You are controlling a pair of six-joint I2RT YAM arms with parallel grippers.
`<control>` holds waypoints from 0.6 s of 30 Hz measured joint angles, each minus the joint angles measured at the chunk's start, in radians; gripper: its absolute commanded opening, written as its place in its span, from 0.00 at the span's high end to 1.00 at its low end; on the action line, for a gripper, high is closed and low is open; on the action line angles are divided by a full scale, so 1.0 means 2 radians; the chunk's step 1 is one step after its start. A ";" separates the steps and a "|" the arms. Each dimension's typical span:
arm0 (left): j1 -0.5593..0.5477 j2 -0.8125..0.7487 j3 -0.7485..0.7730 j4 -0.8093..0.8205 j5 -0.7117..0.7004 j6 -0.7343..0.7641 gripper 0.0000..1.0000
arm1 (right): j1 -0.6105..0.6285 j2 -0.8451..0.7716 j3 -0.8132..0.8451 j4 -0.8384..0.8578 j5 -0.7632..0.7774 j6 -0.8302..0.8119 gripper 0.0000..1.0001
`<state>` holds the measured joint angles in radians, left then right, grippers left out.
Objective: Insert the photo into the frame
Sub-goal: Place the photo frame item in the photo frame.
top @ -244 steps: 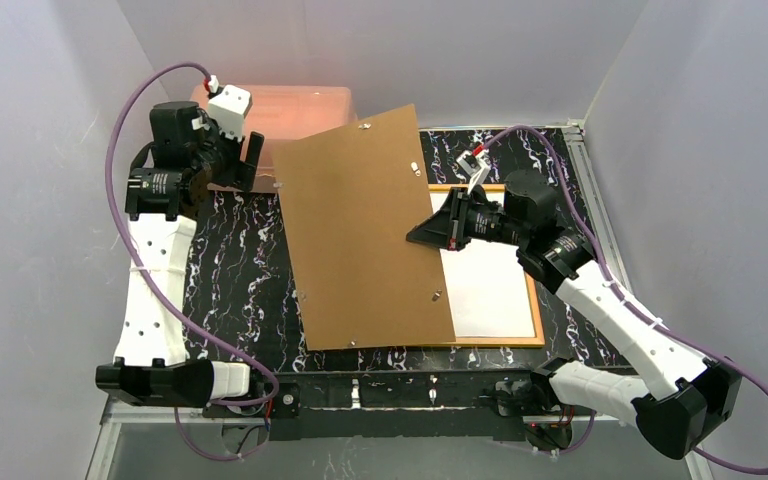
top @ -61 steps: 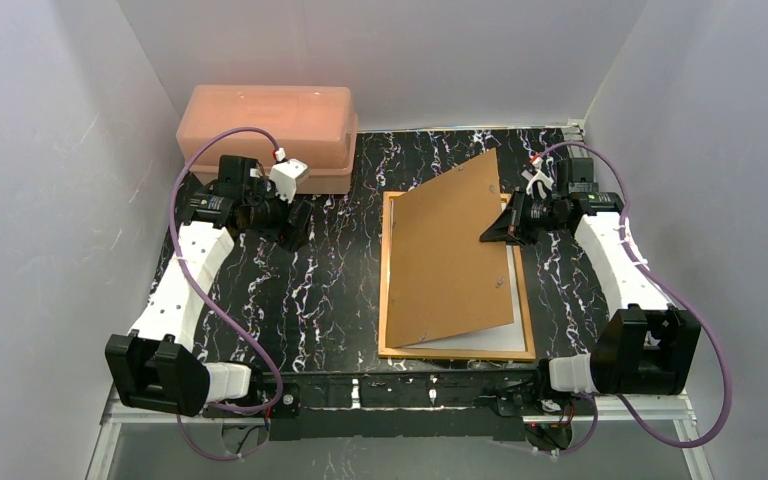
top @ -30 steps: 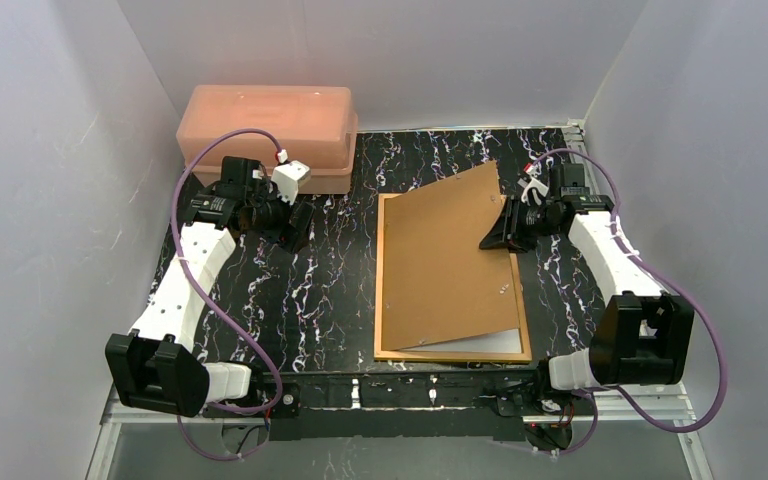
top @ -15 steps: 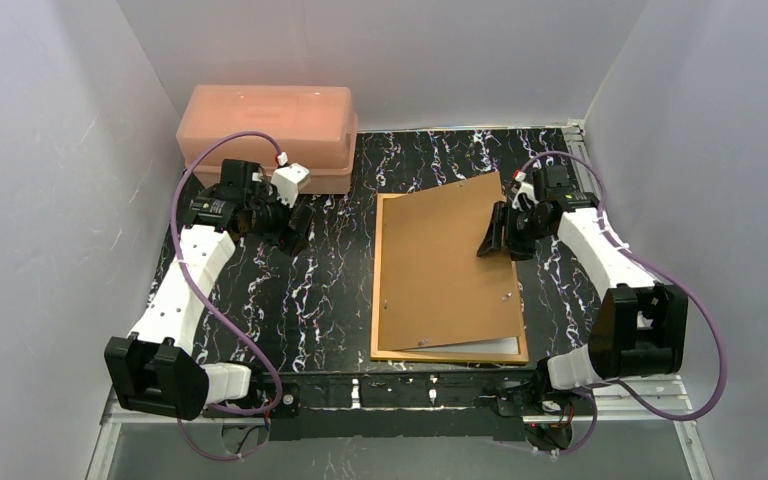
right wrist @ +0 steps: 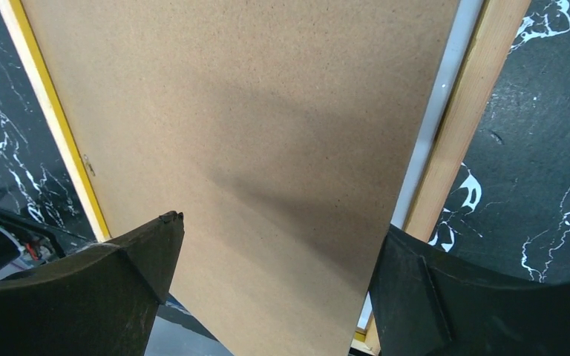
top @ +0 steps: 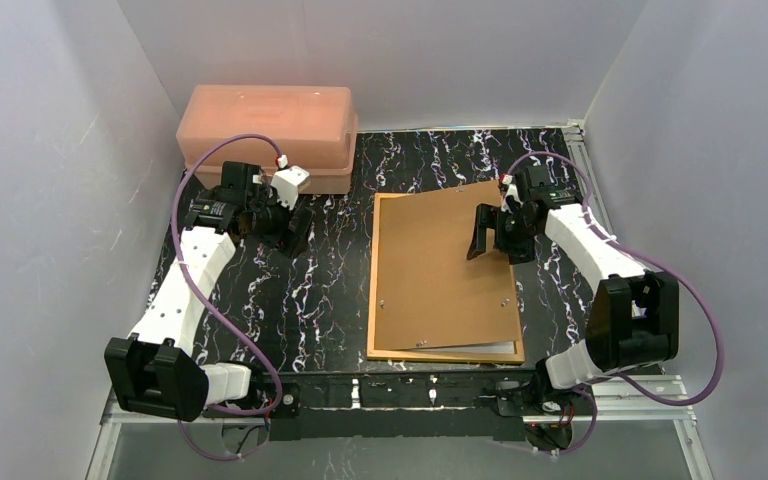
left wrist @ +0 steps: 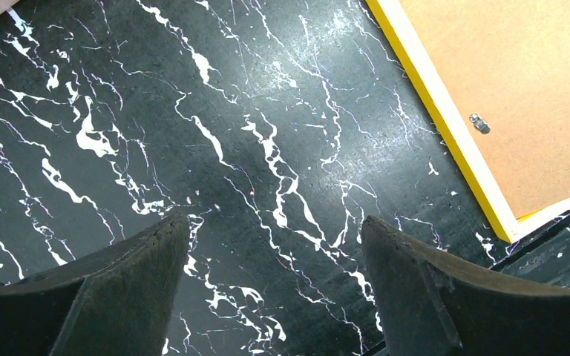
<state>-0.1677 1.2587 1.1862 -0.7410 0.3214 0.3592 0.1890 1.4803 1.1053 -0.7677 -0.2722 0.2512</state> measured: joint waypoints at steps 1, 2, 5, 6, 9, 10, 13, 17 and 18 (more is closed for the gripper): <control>0.000 0.000 0.000 0.000 0.000 0.000 0.16 | 0.002 0.000 0.000 0.000 0.004 0.000 0.04; 0.000 0.000 0.000 0.000 0.000 0.000 0.16 | 0.004 0.001 0.000 0.000 0.008 0.000 0.04; 0.000 0.000 0.000 0.000 0.000 0.000 0.16 | 0.006 0.001 0.002 -0.001 0.019 0.000 0.05; 0.000 0.000 0.000 0.000 0.000 0.000 0.16 | 0.006 0.001 0.003 -0.002 0.021 0.000 0.05; 0.000 -0.002 -0.002 0.000 0.000 0.000 0.16 | 0.007 0.001 0.006 -0.003 0.027 0.000 0.05; 0.000 -0.004 -0.005 0.001 0.000 0.000 0.16 | 0.008 0.002 0.007 -0.004 0.029 0.000 0.05; 0.000 -0.008 -0.012 0.000 0.000 0.000 0.16 | 0.011 0.006 0.007 -0.005 0.035 0.000 0.02; 0.000 -0.010 -0.016 0.000 0.000 0.000 0.16 | 0.015 0.011 0.007 -0.006 0.043 0.000 0.01; 0.000 -0.010 -0.016 0.000 0.000 0.000 0.16 | 0.016 0.011 0.007 -0.006 0.044 -0.001 0.01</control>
<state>-0.1677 1.2381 1.1538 -0.7414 0.3218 0.3592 0.2207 1.5032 1.1187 -0.7788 -0.1833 0.2501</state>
